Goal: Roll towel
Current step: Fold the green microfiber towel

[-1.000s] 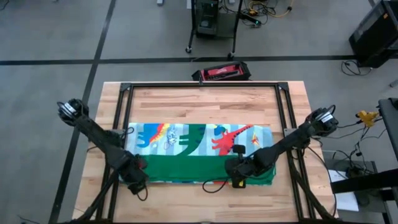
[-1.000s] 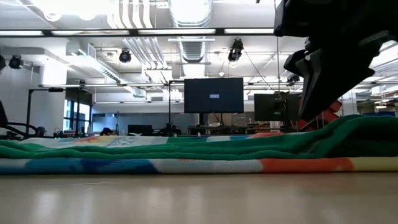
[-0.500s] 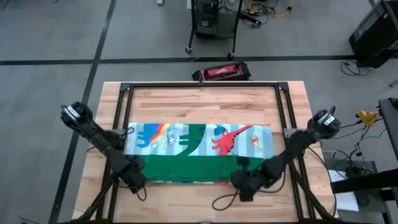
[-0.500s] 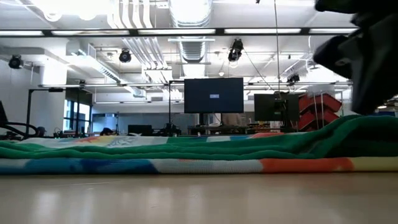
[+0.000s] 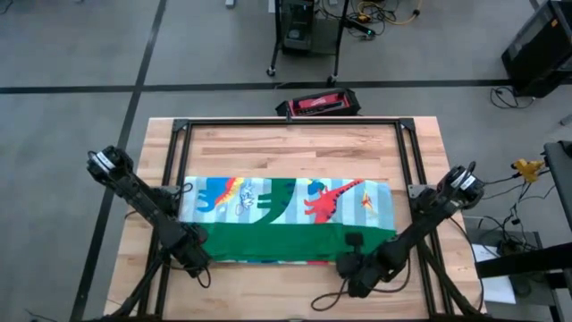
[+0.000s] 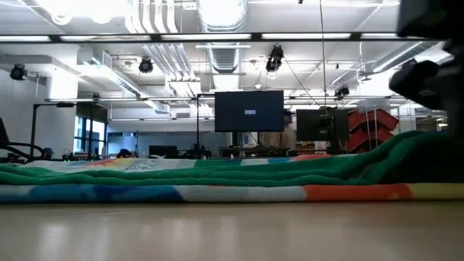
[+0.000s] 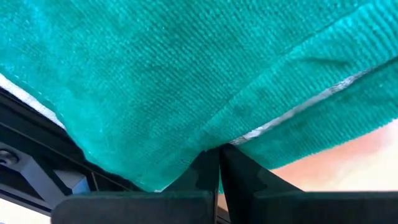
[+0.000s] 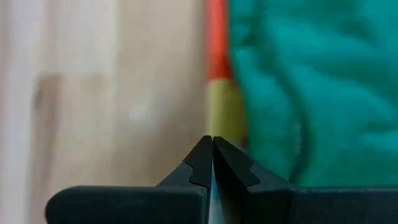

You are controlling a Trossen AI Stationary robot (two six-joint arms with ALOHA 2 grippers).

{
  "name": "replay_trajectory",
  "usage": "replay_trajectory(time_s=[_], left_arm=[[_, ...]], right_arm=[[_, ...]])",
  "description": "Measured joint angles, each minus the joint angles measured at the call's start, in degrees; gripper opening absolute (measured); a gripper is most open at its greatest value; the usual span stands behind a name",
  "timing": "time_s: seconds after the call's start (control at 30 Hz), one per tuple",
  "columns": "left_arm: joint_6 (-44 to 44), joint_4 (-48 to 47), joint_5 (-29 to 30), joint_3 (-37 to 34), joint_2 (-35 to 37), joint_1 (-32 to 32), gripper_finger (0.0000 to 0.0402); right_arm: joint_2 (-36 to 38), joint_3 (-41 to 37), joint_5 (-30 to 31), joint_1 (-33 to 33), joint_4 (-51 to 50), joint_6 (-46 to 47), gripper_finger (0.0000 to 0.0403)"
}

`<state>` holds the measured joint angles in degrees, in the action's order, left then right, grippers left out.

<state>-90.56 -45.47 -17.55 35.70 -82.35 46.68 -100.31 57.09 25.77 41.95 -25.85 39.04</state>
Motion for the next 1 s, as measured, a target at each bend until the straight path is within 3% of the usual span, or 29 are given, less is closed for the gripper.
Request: replay_trajectory(time_s=[0.1,0.23,0.6,1.0], left_arm=[[0.2,0.0,0.0,0.0,0.0,0.0,0.0],[0.4,0.0,0.4,0.0,0.0,0.0,0.0],[0.4,-0.1,1.3,-0.1,0.0,0.0,0.0],[0.5,-6.6,-4.1,-0.3,-0.2,0.1,0.0]], right_arm=[[0.1,0.3,3.2,-0.1,0.1,-0.3,0.0],[-1.2,0.3,-0.8,-0.7,0.8,-0.5,0.0],[-4.8,0.4,-2.7,-2.4,2.5,-0.9,0.0],[-4.7,0.3,-6.2,-2.2,-2.0,4.0,0.0]])
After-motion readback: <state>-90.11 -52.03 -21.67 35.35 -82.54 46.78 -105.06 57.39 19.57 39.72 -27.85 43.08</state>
